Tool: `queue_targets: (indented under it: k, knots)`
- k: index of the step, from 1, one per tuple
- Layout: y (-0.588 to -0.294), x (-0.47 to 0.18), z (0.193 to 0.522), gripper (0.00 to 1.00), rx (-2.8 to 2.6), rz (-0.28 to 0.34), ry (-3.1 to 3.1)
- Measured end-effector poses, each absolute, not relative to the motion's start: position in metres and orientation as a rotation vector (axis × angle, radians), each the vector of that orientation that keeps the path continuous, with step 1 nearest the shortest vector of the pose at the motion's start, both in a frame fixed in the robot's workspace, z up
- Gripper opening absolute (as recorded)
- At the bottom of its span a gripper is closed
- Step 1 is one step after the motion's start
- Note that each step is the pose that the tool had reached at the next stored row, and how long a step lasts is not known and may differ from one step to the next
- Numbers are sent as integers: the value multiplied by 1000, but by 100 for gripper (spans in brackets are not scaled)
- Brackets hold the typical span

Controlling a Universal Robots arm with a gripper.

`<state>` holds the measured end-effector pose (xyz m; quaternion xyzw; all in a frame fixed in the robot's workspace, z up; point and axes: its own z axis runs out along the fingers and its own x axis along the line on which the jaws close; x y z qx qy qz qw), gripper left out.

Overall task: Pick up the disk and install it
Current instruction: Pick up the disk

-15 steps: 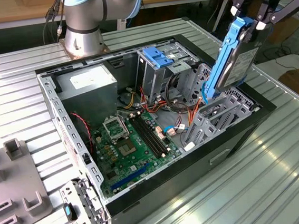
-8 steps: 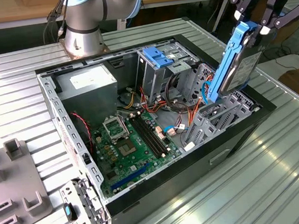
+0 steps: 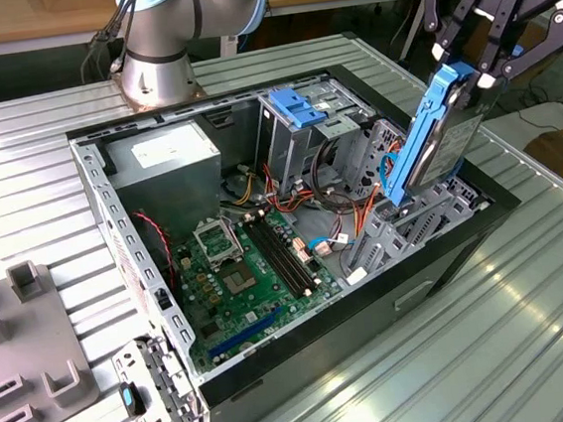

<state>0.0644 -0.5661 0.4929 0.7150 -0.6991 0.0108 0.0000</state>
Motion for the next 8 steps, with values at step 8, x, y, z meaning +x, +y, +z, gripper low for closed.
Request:
queue_targets:
  k: [8]
  knots:
    - [-566,67,492,36,2251,23,-2202]
